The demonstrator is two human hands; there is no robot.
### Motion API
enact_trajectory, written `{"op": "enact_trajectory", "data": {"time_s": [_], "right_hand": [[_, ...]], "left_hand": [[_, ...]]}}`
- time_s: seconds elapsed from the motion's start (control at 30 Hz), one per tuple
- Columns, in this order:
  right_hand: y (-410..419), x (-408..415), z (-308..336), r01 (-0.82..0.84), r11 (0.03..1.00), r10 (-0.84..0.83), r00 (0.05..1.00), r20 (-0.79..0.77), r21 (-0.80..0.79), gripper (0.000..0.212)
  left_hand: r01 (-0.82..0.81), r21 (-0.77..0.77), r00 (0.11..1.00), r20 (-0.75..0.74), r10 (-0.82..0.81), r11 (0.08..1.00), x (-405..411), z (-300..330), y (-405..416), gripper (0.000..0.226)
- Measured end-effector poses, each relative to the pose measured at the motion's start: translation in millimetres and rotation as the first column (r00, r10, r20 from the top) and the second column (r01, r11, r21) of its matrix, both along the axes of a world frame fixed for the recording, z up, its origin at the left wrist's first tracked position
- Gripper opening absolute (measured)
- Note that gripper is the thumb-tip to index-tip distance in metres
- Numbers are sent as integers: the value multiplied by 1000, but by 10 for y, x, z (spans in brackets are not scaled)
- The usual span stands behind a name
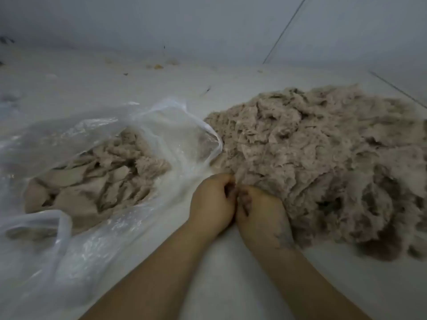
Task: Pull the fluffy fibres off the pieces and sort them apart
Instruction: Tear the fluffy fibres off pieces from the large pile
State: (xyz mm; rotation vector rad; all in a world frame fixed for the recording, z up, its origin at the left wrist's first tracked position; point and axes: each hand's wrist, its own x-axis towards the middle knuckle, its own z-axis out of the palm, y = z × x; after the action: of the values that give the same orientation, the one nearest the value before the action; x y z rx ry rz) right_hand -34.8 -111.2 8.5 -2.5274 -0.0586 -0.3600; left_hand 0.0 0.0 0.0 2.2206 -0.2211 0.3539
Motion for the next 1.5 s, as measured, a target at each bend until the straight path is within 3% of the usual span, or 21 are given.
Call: {"op": "enact_trajectory", "data": {"time_s": [0.07, 0.13, 0.23, 0.33, 0.43, 0.57, 0.7, 0.77, 0.83, 0.9, 0.97, 1.03, 1.17, 1.37, 1.5], "right_hand": [[-15, 3, -28, -17, 993, 6, 995, 101, 114, 11], [-6, -11, -39, -39, 989, 12, 984, 177, 146, 12], [-3, -16, -66, -44, 965, -4, 983, 185, 258, 22], [8, -22, -42, -35, 935, -28, 985, 173, 352, 43], [-32, 29, -17, -58, 941, 19, 993, 119, 333, 66], [-107, 92, -21, -21, 952, -9, 995, 95, 306, 60], [-65, 74, -22, -63, 962, 31, 992, 121, 266, 59], [-66, 77, -43, -75, 961, 37, 989, 145, 265, 52], [-62, 67, -66, -97, 944, 42, 983, 178, 315, 42], [-79, 58, -66, -163, 908, 90, 976, 200, 386, 49], [-100, 61, -65, -260, 909, 199, 957, 209, 325, 68], [-92, 95, -55, -278, 938, 245, 954, 170, 209, 65], [-91, 119, -67, -144, 964, 119, 985, 121, 224, 24], [-163, 129, -32, 42, 988, -51, 997, 53, 148, 33], [-140, 89, 11, 23, 999, -24, 999, 47, 36, 41]], "left_hand": [[-16, -143, 1000, -21, 14, 990, 14, 4, 32, 21], [-45, -232, 999, -5, 45, 972, -4, 44, 74, 16], [48, -309, 999, 40, -37, 950, -64, 79, 127, 3], [96, -412, 995, 8, -102, 906, -146, 113, 142, 12], [98, -531, 995, 21, -103, 841, -137, 150, 151, 16], [129, -645, 990, 45, -131, 754, -189, 213, 208, 15], [95, -723, 980, -52, -190, 684, -190, 218, 201, 13], [36, -705, 972, -141, -190, 708, -143, 206, 149, 16], [-3, -589, 973, -188, -134, 808, -92, 166, 112, 24], [-4, -515, 984, -157, -90, 857, -78, 160, 100, 15], [21, -558, 987, -123, -108, 829, -106, 156, 116, 9], [35, -599, 981, -133, -143, 800, -146, 168, 136, 7], [16, -631, 988, -110, -110, 775, -194, 189, 192, 12], [-17, -711, 996, -70, -47, 703, -238, 255, 328, 16], [-14, -573, 1000, 2, 19, 819, -198, 255, 384, 20]]}}
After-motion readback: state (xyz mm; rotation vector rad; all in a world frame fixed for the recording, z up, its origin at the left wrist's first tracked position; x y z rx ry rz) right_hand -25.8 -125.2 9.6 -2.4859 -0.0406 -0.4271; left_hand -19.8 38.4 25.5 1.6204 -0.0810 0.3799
